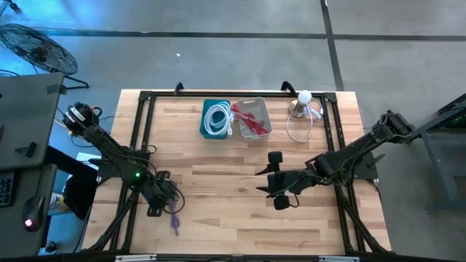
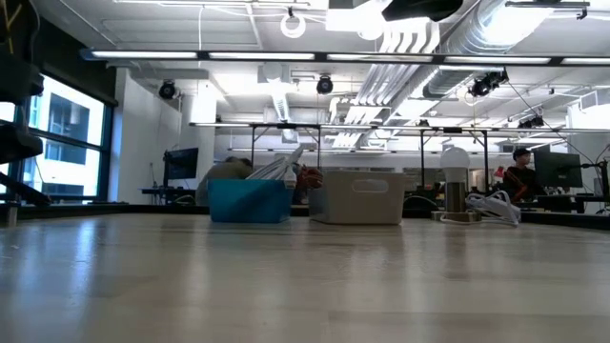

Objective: Pick & Place USB Port
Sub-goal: Put the purple charger cable into the gray bin

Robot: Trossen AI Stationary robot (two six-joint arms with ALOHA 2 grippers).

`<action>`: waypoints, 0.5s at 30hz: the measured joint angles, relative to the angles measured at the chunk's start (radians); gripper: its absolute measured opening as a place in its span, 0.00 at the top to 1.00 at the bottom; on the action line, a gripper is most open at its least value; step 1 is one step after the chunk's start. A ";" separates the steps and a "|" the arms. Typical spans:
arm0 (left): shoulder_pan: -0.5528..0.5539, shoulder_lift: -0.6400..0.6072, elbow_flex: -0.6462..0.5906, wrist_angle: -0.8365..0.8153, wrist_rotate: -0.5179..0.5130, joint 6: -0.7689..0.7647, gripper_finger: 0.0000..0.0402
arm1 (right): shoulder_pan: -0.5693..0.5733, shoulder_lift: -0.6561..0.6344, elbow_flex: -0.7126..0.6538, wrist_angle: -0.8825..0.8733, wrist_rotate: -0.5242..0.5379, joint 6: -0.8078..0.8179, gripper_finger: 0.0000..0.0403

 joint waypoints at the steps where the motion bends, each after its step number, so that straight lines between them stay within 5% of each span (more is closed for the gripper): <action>1: 0.000 0.000 0.000 0.000 -0.008 0.002 0.50 | 0.000 0.000 0.000 0.003 0.000 0.000 0.49; 11: 0.000 -0.002 -0.059 0.071 -0.051 -0.007 0.96 | 0.000 0.000 0.000 0.005 0.000 0.001 0.49; 15: 0.000 -0.003 -0.072 0.105 -0.056 0.007 0.94 | 0.000 0.000 0.000 0.005 0.000 0.001 0.49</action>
